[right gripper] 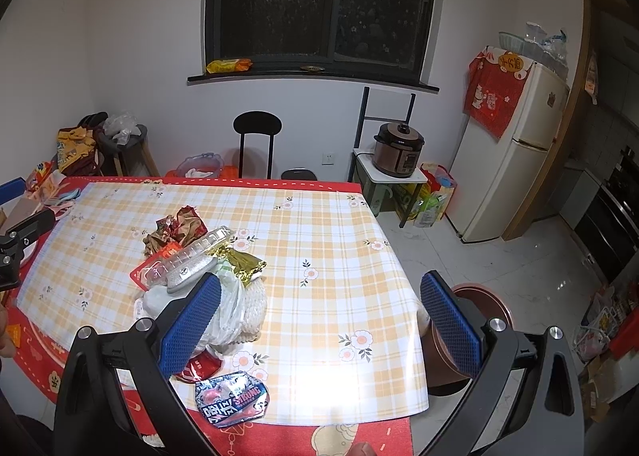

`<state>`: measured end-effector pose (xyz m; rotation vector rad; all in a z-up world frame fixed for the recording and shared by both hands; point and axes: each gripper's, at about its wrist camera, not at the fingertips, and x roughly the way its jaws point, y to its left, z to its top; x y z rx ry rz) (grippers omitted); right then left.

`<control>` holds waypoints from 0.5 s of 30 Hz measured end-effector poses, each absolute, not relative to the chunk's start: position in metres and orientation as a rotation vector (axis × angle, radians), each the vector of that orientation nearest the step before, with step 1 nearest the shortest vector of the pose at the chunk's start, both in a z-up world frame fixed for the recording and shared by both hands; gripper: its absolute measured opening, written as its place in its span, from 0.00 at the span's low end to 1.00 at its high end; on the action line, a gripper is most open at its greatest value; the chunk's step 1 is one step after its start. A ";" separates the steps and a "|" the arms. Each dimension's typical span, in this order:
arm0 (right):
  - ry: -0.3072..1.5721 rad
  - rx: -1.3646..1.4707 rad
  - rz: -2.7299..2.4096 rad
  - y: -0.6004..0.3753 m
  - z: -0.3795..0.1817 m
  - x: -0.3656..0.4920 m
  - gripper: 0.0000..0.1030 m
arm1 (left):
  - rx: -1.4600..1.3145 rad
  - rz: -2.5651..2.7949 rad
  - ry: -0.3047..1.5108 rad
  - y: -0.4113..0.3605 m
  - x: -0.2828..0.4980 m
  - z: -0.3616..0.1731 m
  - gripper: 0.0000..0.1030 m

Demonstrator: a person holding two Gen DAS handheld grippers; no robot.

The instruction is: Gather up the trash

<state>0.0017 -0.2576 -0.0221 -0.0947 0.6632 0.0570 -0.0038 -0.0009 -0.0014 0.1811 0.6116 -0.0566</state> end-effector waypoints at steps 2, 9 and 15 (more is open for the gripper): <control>0.664 -0.094 0.057 -0.258 -0.022 0.002 0.96 | 0.181 -0.056 0.613 -0.004 -0.003 -0.003 0.95; 0.666 -0.097 0.058 -0.257 -0.023 0.004 0.96 | 0.180 -0.057 0.614 -0.002 -0.006 -0.003 0.95; 0.668 -0.098 0.058 -0.256 -0.023 0.004 0.96 | 0.178 -0.057 0.615 -0.002 -0.006 -0.002 0.95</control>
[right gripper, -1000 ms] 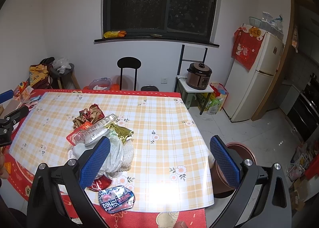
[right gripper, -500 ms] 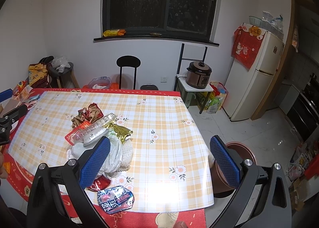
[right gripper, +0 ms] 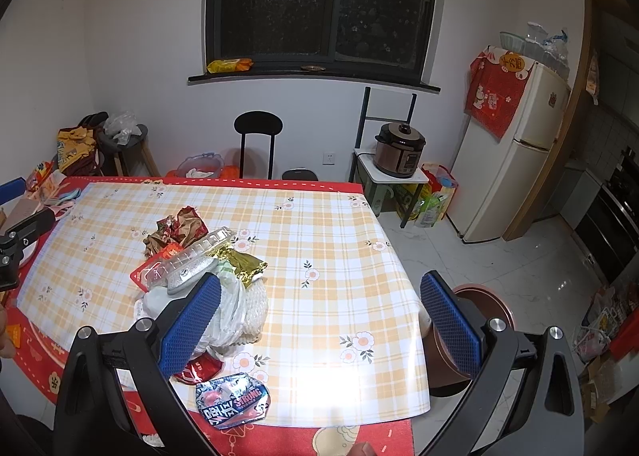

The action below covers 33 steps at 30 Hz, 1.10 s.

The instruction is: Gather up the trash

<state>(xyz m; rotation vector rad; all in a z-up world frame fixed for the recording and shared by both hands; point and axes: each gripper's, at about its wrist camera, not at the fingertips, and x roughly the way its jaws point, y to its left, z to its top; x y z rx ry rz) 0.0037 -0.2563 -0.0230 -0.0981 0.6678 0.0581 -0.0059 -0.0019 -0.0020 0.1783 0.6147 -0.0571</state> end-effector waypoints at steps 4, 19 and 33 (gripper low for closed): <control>0.668 -0.098 0.058 -0.256 -0.023 0.004 0.96 | 0.178 -0.057 0.616 -0.002 -0.005 -0.002 0.95; 0.670 -0.077 0.077 -0.256 -0.029 0.005 0.96 | 0.147 -0.063 0.627 0.000 0.003 -0.017 0.95; 0.680 0.000 0.161 -0.253 -0.107 0.004 0.96 | 0.043 -0.089 0.690 0.024 0.000 -0.080 0.95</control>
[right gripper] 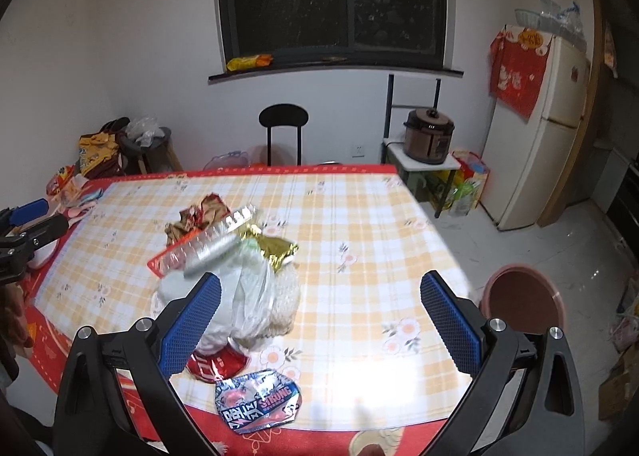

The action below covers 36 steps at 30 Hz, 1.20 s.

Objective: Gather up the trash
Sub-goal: 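Lower the right tool onto the blue-pink snack wrapper and close on it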

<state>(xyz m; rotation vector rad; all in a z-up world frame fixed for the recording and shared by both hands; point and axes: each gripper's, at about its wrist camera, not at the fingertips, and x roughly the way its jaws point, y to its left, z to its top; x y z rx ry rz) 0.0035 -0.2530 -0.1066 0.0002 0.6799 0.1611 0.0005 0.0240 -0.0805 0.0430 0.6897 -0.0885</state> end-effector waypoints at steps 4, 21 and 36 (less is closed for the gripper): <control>0.768 0.001 0.187 -0.244 -0.146 0.006 0.96 | 0.020 -0.066 0.778 0.035 0.000 -0.118 0.95; 1.124 0.152 0.183 -0.230 -0.256 0.002 0.96 | -0.044 -0.044 0.842 0.053 -0.012 -0.183 0.94; 1.309 0.269 0.241 -0.213 -0.301 -0.004 0.73 | -0.013 -0.088 0.913 0.047 -0.003 -0.218 0.93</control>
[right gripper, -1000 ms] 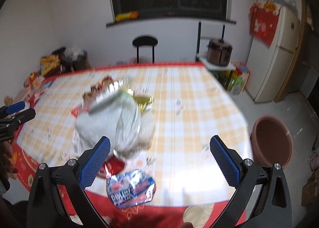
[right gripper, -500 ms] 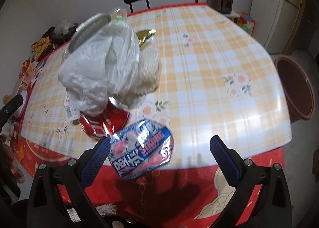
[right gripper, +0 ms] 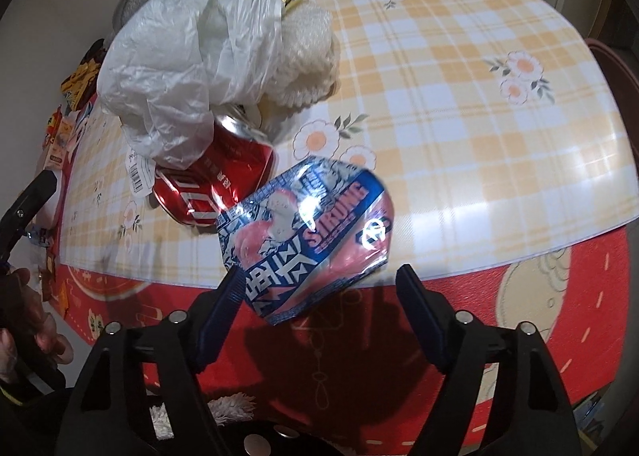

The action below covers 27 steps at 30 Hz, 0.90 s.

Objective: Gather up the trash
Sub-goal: 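Lower the right tool onto the blue-pink snack wrapper and close on it, then grasp the crumpled brown paper wrapper with the left tool while the right tool holds the snack wrapper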

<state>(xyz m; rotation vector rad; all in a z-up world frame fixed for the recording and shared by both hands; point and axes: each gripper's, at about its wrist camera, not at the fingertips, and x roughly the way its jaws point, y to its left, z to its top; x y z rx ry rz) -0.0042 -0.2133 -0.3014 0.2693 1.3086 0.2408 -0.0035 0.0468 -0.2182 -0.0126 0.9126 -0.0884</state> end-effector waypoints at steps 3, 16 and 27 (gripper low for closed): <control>1.322 0.300 0.240 -0.212 -0.305 -0.001 0.70 | 0.000 -0.089 0.933 0.047 -0.003 -0.223 0.92; 1.347 0.389 0.245 -0.211 -0.314 0.012 0.54 | -0.023 -0.111 0.982 0.058 -0.003 -0.232 0.75; 1.257 0.440 0.270 -0.217 -0.297 0.030 0.38 | -0.052 -0.163 1.014 0.057 -0.006 -0.235 0.62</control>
